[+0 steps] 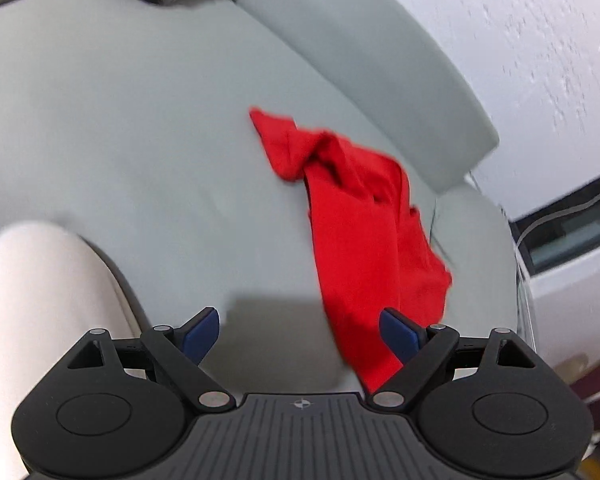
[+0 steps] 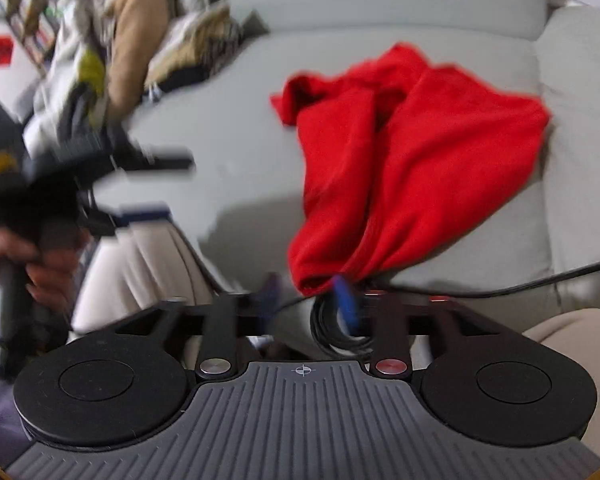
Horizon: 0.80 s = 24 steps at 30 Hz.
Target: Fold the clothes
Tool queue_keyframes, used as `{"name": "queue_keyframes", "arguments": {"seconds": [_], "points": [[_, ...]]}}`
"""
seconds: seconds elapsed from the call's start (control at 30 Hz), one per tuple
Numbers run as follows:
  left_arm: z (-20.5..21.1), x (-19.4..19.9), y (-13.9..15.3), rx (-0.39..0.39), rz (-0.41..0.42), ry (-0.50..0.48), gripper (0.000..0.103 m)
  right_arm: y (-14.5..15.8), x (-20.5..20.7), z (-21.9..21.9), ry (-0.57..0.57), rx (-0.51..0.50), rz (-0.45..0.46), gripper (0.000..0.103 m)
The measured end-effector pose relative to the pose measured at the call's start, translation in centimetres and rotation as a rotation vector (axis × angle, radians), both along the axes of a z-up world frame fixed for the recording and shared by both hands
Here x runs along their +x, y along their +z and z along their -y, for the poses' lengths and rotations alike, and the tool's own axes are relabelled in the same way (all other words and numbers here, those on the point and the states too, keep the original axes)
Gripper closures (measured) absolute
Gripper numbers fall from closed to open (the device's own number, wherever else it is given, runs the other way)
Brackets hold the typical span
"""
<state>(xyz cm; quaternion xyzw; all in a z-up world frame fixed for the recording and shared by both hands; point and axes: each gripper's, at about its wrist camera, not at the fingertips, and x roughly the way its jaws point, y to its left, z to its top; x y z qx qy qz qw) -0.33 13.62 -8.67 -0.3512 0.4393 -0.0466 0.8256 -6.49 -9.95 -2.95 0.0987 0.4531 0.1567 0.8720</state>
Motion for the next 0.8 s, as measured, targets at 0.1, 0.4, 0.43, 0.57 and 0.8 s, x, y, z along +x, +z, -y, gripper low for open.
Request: {"name": "queue_keyframes", "arguments": {"seconds": [0.1,0.4,0.43,0.57,0.8], "points": [[1.3,0.9,-1.5,-0.071,-0.019,-0.032,0.028,2.3,-0.4,2.9,-0.117,0.014,0.048,0.05],[4.3,5.3,-5.8,-0.239,-0.106,0.033,0.039,7.3,-3.4,8.7,-0.358,0.135,0.18,0.05],[4.5,5.8,-5.9,-0.222,-0.097,0.037,0.039,7.5,-3.4,8.9,-0.362,0.128,0.184,0.05],[5.9,8.2,-6.1,-0.11,-0.08,-0.019,0.043,7.4,-3.1,8.7,-0.358,0.114,0.171,0.05],[4.7,8.8,-6.2,-0.052,-0.108,-0.032,0.103,7.6,-3.6,8.8,-0.354,0.108,0.171,0.05]]}}
